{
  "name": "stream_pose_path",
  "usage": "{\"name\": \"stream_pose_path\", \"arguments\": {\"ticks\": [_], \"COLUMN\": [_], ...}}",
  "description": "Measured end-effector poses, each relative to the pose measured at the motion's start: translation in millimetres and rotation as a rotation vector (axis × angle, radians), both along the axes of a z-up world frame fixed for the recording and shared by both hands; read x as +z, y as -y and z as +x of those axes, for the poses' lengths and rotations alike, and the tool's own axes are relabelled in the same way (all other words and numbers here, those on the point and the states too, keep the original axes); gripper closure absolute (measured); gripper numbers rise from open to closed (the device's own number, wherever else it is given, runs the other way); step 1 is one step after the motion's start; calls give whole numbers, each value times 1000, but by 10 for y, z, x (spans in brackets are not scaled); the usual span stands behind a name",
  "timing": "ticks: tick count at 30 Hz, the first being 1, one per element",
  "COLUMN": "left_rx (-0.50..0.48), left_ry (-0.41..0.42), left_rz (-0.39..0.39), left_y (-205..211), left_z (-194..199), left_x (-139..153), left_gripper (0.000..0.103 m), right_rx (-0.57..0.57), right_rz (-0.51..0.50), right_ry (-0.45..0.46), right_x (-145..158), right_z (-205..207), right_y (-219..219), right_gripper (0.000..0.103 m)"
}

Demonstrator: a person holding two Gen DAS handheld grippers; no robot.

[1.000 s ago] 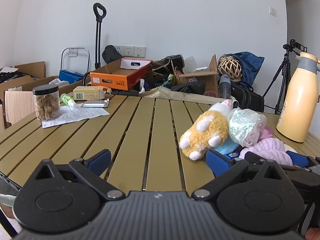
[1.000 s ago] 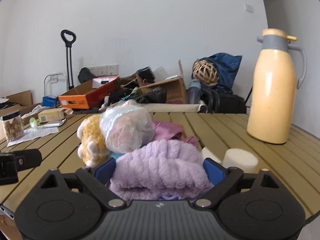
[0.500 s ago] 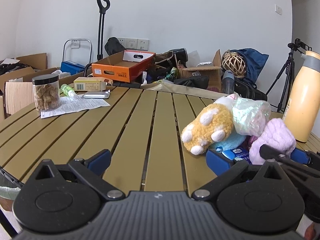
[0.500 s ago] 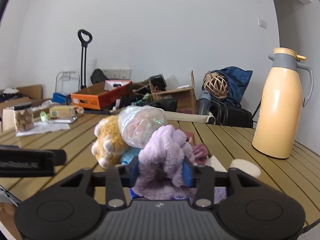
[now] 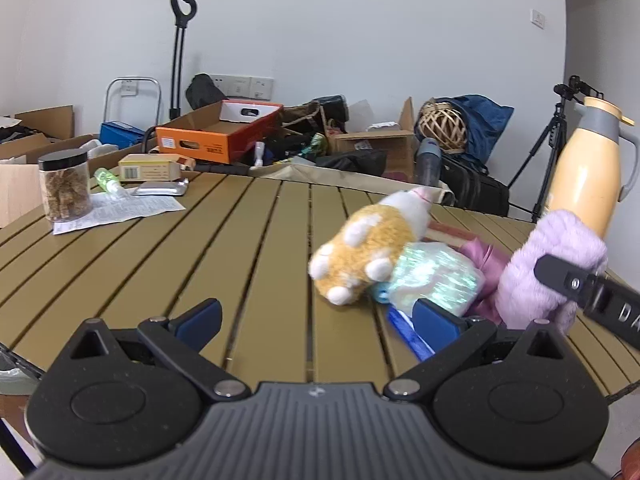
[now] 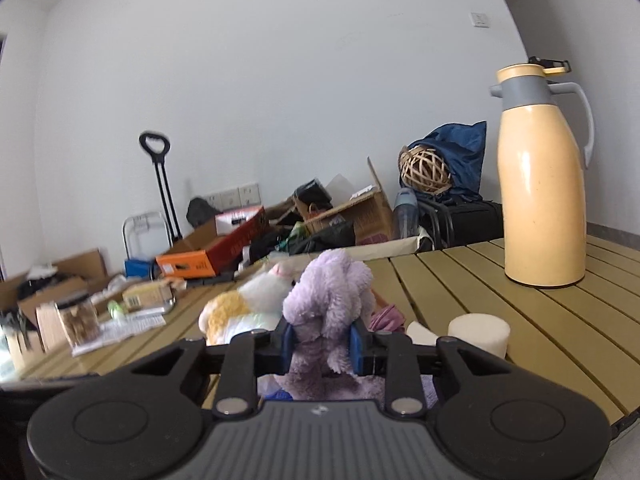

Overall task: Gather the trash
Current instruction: 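Lift the lavender towel with the right gripper while the left gripper grasps the clear plastic bag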

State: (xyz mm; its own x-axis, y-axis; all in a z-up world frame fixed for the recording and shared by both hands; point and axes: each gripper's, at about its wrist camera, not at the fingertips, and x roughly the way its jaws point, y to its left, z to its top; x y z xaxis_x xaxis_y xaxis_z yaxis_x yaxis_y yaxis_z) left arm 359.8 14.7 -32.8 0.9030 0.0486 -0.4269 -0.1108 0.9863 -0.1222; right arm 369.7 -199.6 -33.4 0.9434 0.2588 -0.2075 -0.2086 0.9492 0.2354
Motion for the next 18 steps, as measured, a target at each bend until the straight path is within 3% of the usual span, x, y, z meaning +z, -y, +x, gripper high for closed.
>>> {"name": "stream_pose_path", "arguments": {"ticks": [8, 18], "left_rx": [-45, -59], "left_ry": [5, 21], "left_rz": [0, -16], "left_y": [204, 380], "left_z": [43, 207], "left_x": [-51, -108], "left_gripper": [0, 0], "right_rx": [-26, -107], "right_rz": [70, 70], "right_ry": [12, 20], "right_x": [13, -22], "right_z": [-25, -61], "right_y": [255, 574], "right_gripper": [77, 77]}}
